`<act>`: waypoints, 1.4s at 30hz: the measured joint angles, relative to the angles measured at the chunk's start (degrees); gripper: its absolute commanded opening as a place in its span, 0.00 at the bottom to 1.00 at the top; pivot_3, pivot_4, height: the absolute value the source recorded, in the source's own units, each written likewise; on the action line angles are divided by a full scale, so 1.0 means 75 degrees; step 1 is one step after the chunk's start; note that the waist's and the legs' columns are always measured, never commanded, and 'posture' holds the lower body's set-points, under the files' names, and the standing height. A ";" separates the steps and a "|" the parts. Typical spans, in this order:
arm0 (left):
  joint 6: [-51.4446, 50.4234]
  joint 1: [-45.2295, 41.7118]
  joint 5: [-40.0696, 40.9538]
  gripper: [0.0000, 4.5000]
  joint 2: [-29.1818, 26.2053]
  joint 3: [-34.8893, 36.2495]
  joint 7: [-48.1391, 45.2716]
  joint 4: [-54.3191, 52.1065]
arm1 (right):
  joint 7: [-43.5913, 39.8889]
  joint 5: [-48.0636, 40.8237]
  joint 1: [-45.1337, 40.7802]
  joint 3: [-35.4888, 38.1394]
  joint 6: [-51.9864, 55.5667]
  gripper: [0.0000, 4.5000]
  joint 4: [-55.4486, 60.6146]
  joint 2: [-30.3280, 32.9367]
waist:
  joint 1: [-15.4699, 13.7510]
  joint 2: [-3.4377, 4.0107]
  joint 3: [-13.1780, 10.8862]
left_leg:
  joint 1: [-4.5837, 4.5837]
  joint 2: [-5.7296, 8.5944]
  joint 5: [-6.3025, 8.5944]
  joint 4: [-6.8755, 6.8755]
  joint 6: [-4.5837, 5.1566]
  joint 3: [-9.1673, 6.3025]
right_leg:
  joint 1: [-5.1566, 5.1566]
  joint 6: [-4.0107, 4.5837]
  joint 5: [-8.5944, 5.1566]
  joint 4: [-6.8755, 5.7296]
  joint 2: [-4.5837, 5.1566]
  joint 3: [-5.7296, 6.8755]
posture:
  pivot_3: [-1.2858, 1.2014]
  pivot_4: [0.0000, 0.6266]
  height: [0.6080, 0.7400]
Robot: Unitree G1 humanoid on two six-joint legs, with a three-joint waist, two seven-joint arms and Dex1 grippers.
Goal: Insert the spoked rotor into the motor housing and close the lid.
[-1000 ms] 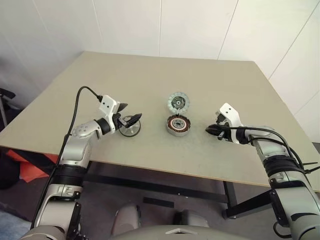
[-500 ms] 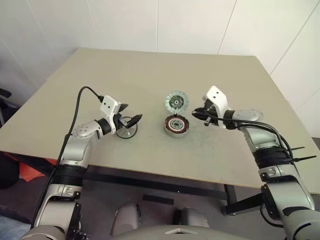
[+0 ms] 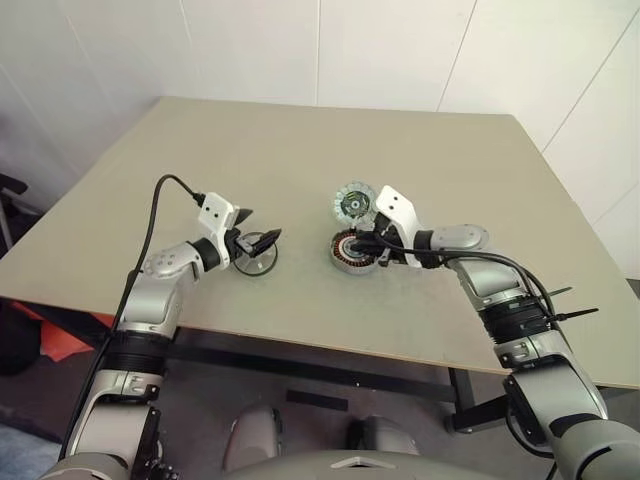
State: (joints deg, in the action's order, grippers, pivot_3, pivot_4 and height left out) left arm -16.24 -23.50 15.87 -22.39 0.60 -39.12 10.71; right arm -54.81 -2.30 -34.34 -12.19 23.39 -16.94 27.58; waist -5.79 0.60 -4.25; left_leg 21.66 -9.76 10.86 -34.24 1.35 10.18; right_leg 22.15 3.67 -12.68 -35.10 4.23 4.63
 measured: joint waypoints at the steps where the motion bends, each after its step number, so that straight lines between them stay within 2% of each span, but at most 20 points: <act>1: 0.0000 0.0000 0.0000 1.00 0.0000 0.0000 0.0003 -0.0001 | 0.0009 0.0029 0.0006 -0.0008 -0.0035 0.12 -0.0099 0.0000 | 0.0001 0.0000 0.0000 | 0.0001 0.0000 0.0000 0.0000 0.0000 0.0000 | 0.0001 0.0000 0.0000 0.0000 0.0000 0.0000 | 0.52 0.00 1.00; 39: 0.0004 0.0125 -0.0045 1.00 0.0028 -0.0002 0.0059 -0.0005 | 0.0051 0.0452 -0.0210 -0.0240 -0.0380 0.12 -0.0382 -0.0131 | 0.0012 0.0000 0.0000 | -0.0004 0.0000 -0.0004 -0.0003 -0.0005 -0.0001 | 0.0001 0.0001 0.0001 -0.0018 0.0000 0.0000 | 0.52 0.00 1.00; 42: 0.0004 0.0138 -0.0046 1.00 0.0028 -0.0002 0.0060 -0.0006 | -0.0034 0.0449 -0.0227 -0.0257 -0.0377 0.35 -0.0373 -0.0107 | 0.0011 0.0000 0.0000 | -0.0005 0.0000 -0.0004 -0.0003 -0.0005 -0.0001 | 0.0000 0.0001 0.0001 -0.0019 0.0000 0.0000 | 0.52 0.00 1.00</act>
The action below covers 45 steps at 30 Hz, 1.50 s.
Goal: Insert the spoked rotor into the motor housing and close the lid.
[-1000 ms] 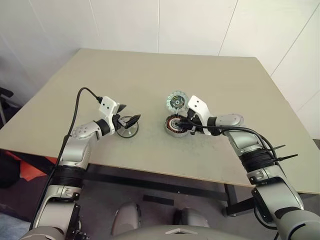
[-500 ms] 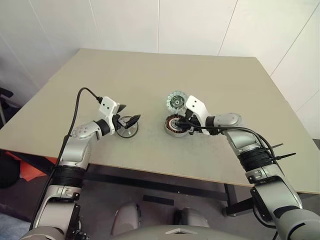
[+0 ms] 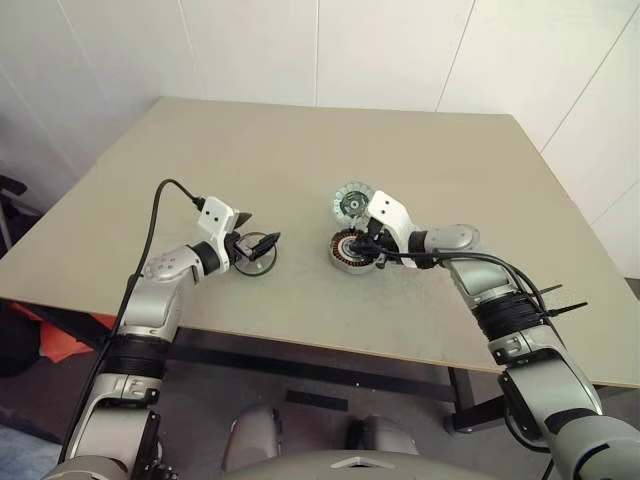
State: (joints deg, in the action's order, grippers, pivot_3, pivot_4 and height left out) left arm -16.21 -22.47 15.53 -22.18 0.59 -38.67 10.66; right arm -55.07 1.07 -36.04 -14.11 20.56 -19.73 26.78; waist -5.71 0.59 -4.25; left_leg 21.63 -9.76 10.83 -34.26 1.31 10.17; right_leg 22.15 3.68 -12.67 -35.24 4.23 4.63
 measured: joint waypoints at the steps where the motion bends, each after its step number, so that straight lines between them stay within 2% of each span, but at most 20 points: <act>1: 0.0000 0.0001 0.0000 1.00 -0.0001 0.0001 0.0000 0.0000 | -0.0032 0.0000 0.0000 0.0001 0.0002 0.42 0.0023 0.0039 | 0.0000 0.0000 0.0000 | 0.0000 0.0000 0.0000 0.0000 0.0000 0.0000 | -0.0001 0.0000 0.0000 0.0000 0.0000 0.0000 | 0.52 0.00 1.00; 5: 0.0002 0.0003 -0.0002 1.00 -0.0003 0.0002 -0.0001 0.0000 | -0.0054 -0.0038 0.0010 0.0017 -0.0009 0.70 0.0089 0.0019 | 0.0007 0.0000 0.0000 | 0.0000 -0.0001 0.0000 0.0000 0.0000 0.0000 | 0.0001 0.0000 0.0000 0.0000 0.0000 0.0000 | 0.52 0.00 1.00; 15: 0.0009 0.0003 -0.0019 1.00 -0.0004 0.0001 -0.0005 0.0003 | -0.0240 -0.0586 0.0087 0.0235 0.0008 0.70 0.0511 -0.0157 | -0.0008 0.0000 0.0000 | -0.0004 0.0000 -0.0001 -0.0004 -0.0002 -0.0001 | -0.0004 0.0000 0.0000 -0.0008 0.0000 0.0000 | 0.52 0.00 1.00; 18: 0.0013 0.0003 -0.0031 1.00 -0.0004 0.0001 -0.0006 0.0004 | -0.0031 -0.0590 -0.0019 0.0336 0.0005 0.58 0.0403 -0.0170 | 0.0002 0.0000 0.0000 | -0.0005 0.0000 -0.0003 -0.0004 -0.0004 -0.0001 | -0.0002 0.0000 0.0000 -0.0012 0.0000 -0.0001 | 0.52 0.00 1.00; 25: 0.0020 0.0003 -0.0066 1.00 -0.0007 -0.0002 -0.0007 0.0006 | 0.0173 -0.0400 -0.0137 0.0342 -0.0017 0.03 0.0018 -0.0021 | 0.0001 0.0000 0.0000 | -0.0004 0.0001 -0.0004 -0.0004 -0.0006 -0.0001 | 0.0000 0.0001 0.0000 -0.0014 0.0000 -0.0001 | 0.52 0.00 1.00; 26: 0.0024 0.0003 -0.0072 1.00 -0.0007 -0.0002 -0.0007 0.0006 | 0.0124 -0.0402 -0.0128 0.0342 -0.0014 0.01 0.0039 -0.0013 | 0.0002 0.0000 0.0000 | -0.0005 0.0000 -0.0004 -0.0004 -0.0006 -0.0001 | -0.0001 0.0001 0.0000 -0.0014 0.0000 -0.0001 | 0.52 0.00 1.00; 45: 0.0052 0.0003 -0.0149 1.00 -0.0010 -0.0002 -0.0009 0.0028 | 0.0037 -0.0059 0.0159 -0.0051 -0.0204 0.01 0.0024 0.0011 | 0.0001 -0.0001 0.0000 | -0.0013 0.0000 -0.0005 -0.0004 -0.0007 -0.0001 | -0.0007 0.0000 0.0000 -0.0019 0.0000 -0.0002 | 0.52 0.00 1.00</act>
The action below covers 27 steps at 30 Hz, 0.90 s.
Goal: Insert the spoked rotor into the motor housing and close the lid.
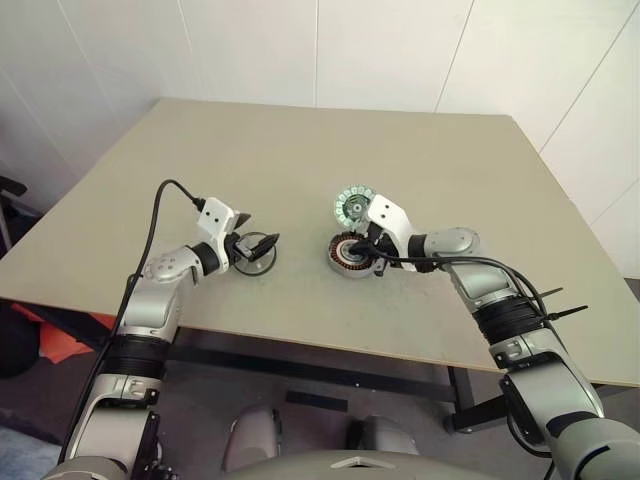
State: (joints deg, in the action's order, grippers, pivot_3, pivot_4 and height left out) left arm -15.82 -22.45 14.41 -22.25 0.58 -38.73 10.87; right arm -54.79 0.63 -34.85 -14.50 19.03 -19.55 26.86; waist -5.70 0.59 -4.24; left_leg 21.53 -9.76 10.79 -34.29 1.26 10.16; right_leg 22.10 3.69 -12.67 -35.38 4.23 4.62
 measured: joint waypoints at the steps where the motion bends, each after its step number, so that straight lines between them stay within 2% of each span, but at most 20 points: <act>1: 0.0009 0.0000 -0.0001 1.00 0.0000 0.0000 0.0000 0.0000 | -0.0001 -0.0012 0.0000 0.0004 -0.0005 0.01 0.0001 -0.0001 | 0.0000 0.0000 0.0000 | 0.0000 0.0000 0.0000 0.0000 0.0000 0.0000 | 0.0000 0.0000 0.0000 -0.0001 0.0000 0.0000 | 0.52 0.00 1.00; 8: 0.0000 0.0000 0.0030 1.00 0.0019 0.0023 0.0007 0.0000 | -0.0007 -0.0263 -0.0044 0.0249 0.0104 0.01 0.0294 -0.0004 | -0.0001 0.0000 0.0000 | 0.0002 0.0000 0.0000 -0.0001 0.0000 0.0000 | 0.0004 0.0000 0.0000 -0.0003 0.0000 -0.0001 | 0.52 0.00 1.00; 12: -0.0494 0.0017 0.0494 1.00 0.0187 0.0323 0.0070 -0.0035 | 0.0016 -0.0402 -0.0251 0.0456 0.0157 0.01 0.0566 0.0063 | -0.0001 0.0000 0.0000 | 0.0001 0.0000 -0.0001 -0.0001 -0.0001 0.0001 | 0.0004 0.0001 0.0000 -0.0007 0.0000 -0.0001 | 0.52 0.00 1.00; 15: -0.0910 0.0096 0.0810 0.87 0.0201 0.0615 0.0155 -0.0036 | 0.0079 -0.0414 -0.0337 0.0593 0.0196 0.00 0.0710 0.0102 | 0.0003 0.0000 0.0000 | -0.0002 -0.0001 -0.0002 -0.0001 -0.0002 0.0001 | 0.0004 0.0001 -0.0001 -0.0009 0.0000 -0.0001 | 0.52 0.00 1.00; 21: -0.1739 0.0354 0.1448 0.45 0.0150 0.1270 0.0310 -0.0102 | 0.0138 -0.0413 -0.0301 0.0624 0.0224 0.00 0.0823 0.0129 | 0.0005 0.0000 0.0000 | -0.0001 0.0000 -0.0002 -0.0001 -0.0002 0.0001 | 0.0004 0.0002 -0.0001 -0.0009 0.0000 -0.0001 | 0.52 0.00 1.00; 27: -0.2906 0.0436 0.2256 0.45 0.0186 0.1777 0.0646 -0.0508 | 0.0155 -0.0410 -0.0284 0.0623 0.0225 0.00 0.0862 0.0131 | 0.0001 0.0000 0.0000 | -0.0002 0.0001 -0.0002 -0.0002 -0.0002 0.0000 | 0.0002 0.0002 -0.0001 -0.0010 0.0000 -0.0002 | 0.52 0.00 1.00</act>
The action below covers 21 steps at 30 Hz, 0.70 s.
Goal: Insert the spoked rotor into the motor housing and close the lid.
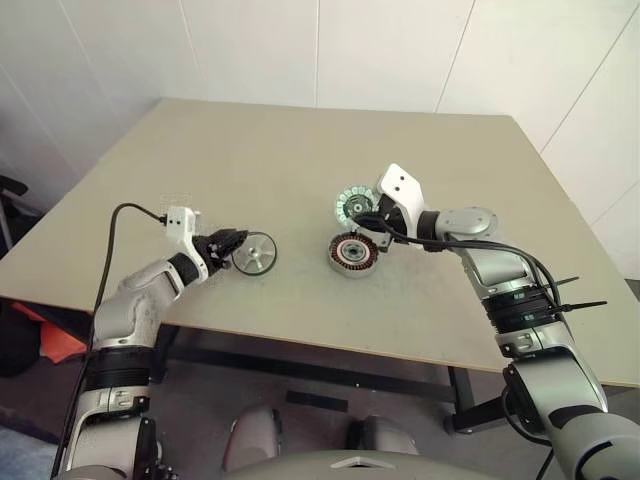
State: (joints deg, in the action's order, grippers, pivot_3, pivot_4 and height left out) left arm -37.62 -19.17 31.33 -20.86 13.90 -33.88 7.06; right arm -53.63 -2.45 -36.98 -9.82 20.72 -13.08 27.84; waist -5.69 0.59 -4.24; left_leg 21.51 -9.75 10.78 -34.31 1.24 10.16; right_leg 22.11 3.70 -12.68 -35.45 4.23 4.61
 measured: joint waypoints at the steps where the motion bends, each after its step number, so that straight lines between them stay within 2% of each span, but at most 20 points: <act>1: -0.0154 0.0021 0.0074 0.45 0.0014 0.0058 0.0095 -0.0054 | 0.0002 0.0001 0.0004 0.0000 0.0000 0.00 0.0000 0.0004 | 0.0003 0.0000 0.0000 | 0.0000 0.0000 0.0000 0.0000 0.0000 0.0000 | 0.0000 0.0000 0.0000 0.0000 0.0000 0.0000 | 0.52 0.00 1.00; 9: -0.0643 0.0349 0.0212 0.45 -0.0035 0.0347 0.0450 -0.0114 | 0.0027 0.0015 0.0012 0.0000 -0.0004 0.00 0.0000 0.0039 | 0.0009 0.0000 0.0000 | -0.0002 0.0000 0.0000 0.0000 0.0000 0.0000 | -0.0001 -0.0001 -0.0001 0.0001 0.0000 0.0000 | 0.52 0.00 1.00; 21: -0.0734 0.0591 0.0165 0.45 0.0205 0.0121 0.0554 0.0046 | 0.0014 0.0019 0.0027 -0.0005 -0.0025 0.00 0.0000 0.0051 | -0.0008 -0.0001 0.0000 | -0.0004 0.0001 0.0000 0.0000 0.0000 -0.0001 | -0.0005 -0.0002 -0.0001 0.0002 0.0000 0.0000 | 0.52 0.00 1.00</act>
State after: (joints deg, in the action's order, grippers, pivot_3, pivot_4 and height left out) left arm -43.12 -14.74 32.56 -19.32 14.81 -29.73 7.40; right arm -53.53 -2.30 -36.78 -9.86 20.53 -13.09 28.22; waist -5.75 0.58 -4.25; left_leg 21.48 -9.74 10.78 -34.31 1.24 10.16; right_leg 22.08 3.69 -12.69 -35.44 4.23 4.61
